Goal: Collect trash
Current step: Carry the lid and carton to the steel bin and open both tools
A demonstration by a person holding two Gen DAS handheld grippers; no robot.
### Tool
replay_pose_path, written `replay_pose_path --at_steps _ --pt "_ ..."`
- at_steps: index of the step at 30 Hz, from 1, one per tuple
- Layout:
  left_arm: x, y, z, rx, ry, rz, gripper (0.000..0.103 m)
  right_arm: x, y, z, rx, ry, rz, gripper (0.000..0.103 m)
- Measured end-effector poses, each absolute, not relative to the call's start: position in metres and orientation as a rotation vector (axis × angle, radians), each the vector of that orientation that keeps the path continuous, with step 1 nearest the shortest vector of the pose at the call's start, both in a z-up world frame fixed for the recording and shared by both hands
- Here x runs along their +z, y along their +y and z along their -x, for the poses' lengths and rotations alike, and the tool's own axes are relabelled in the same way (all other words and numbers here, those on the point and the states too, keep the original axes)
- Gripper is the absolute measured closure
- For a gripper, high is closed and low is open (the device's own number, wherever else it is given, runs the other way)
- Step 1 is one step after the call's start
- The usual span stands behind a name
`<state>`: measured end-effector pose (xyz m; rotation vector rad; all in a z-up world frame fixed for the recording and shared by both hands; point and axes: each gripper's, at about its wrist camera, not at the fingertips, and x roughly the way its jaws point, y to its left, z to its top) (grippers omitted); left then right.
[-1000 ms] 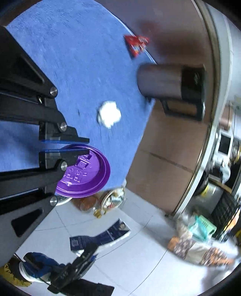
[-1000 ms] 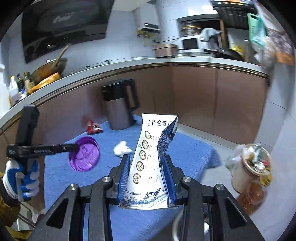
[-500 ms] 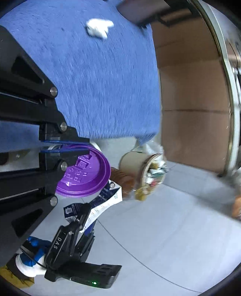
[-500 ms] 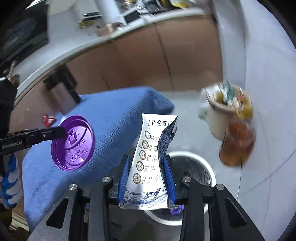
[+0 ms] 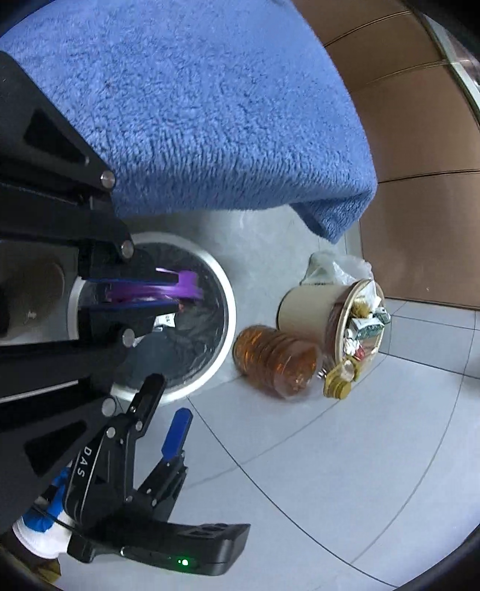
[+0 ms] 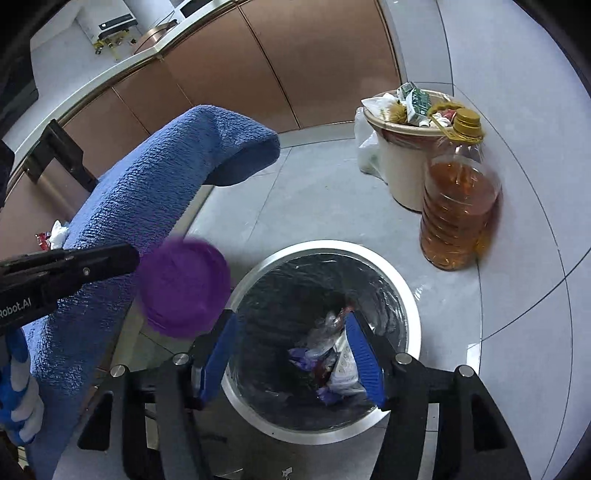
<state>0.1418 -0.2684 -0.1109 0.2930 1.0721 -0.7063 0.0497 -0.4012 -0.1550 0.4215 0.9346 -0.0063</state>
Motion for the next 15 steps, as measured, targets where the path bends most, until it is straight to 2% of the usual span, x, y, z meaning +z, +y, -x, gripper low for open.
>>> replay_pose_path --at_steps 3,7,8,13,15 --pt "-0.105 -0.263 -0.141 -0.728 1.071 -0.264 0.093 -0.151 -0.403 -0.045 -0.024 0.928 -0.409 0.037" --pt "-0.087 -0.25 -0.138 -0.74 1.046 -0.209 0.07 -0.136 -0.4 -0.039 -0.036 0.901 -0.396 0.029" --pt "-0.08 -0.244 -0.136 -0.736 1.03 -0.198 0.069 -0.131 -0.398 -0.037 -0.037 0.892 -0.391 0.027" --pt "-0.042 -0.214 -0.122 -0.686 0.908 -0.16 0.069 -0.092 -0.38 -0.026 -0.044 0.818 -0.35 0.004" --pt "-0.028 -0.201 -0.115 -0.66 0.853 -0.149 0.069 -0.072 -0.372 -0.019 -0.048 0.771 -0.332 0.0"
